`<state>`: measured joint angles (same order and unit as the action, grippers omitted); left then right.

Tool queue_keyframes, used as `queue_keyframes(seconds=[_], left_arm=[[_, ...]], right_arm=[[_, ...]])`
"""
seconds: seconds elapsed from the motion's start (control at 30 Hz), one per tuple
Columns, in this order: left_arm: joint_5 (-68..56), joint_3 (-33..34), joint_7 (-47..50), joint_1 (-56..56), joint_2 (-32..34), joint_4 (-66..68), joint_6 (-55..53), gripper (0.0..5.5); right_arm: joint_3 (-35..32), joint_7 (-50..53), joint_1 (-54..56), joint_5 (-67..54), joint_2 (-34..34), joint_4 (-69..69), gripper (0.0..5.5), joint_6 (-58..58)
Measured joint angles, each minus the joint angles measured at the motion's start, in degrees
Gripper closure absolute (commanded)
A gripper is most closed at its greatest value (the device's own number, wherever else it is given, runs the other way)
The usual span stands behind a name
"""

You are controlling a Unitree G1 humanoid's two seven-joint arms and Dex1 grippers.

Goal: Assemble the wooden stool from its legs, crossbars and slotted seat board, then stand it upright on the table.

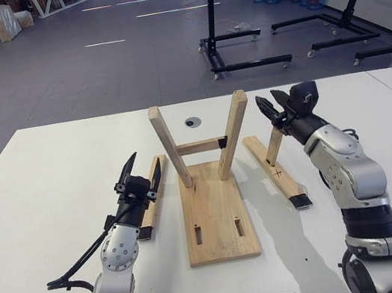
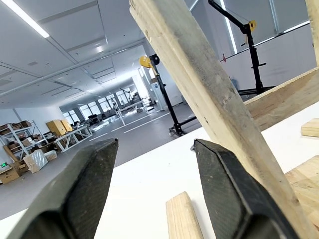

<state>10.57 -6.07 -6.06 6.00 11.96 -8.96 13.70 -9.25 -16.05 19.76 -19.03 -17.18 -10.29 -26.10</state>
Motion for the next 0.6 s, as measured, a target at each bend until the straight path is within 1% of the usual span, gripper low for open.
queue_keyframes(seconds=[0.2, 0.4, 0.5, 0.57, 0.6], left_arm=[[0.0, 0.0, 0.3, -0.1, -0.3, 0.5, 0.3, 2.72], [0.1, 0.0, 0.5, -0.1, -0.3, 0.8, 0.6, 2.72], [0.4, -0.1, 0.6, -0.1, -0.3, 0.9, 0.7, 2.72], [0.5, -0.3, 0.5, -0.3, -0.4, 1.2, 0.8, 2.72], [0.5, -0.5, 0.4, -0.6, -0.4, 1.3, 0.8, 2.72]], right_arm=[[-1.7, 0.1, 5.6, 0.1, -1.5, 4.0, 3.34, 1.6], [-1.6, 0.1, 6.8, 0.2, -1.6, 4.6, 3.34, 2.5], [2.0, -1.5, 6.5, 3.8, -2.5, 9.0, 3.34, 4.0], [8.1, -3.9, 4.9, 7.7, -3.9, 14.6, 3.34, 3.7], [9.2, -4.3, 5.0, 8.2, -4.0, 15.3, 3.34, 3.8]])
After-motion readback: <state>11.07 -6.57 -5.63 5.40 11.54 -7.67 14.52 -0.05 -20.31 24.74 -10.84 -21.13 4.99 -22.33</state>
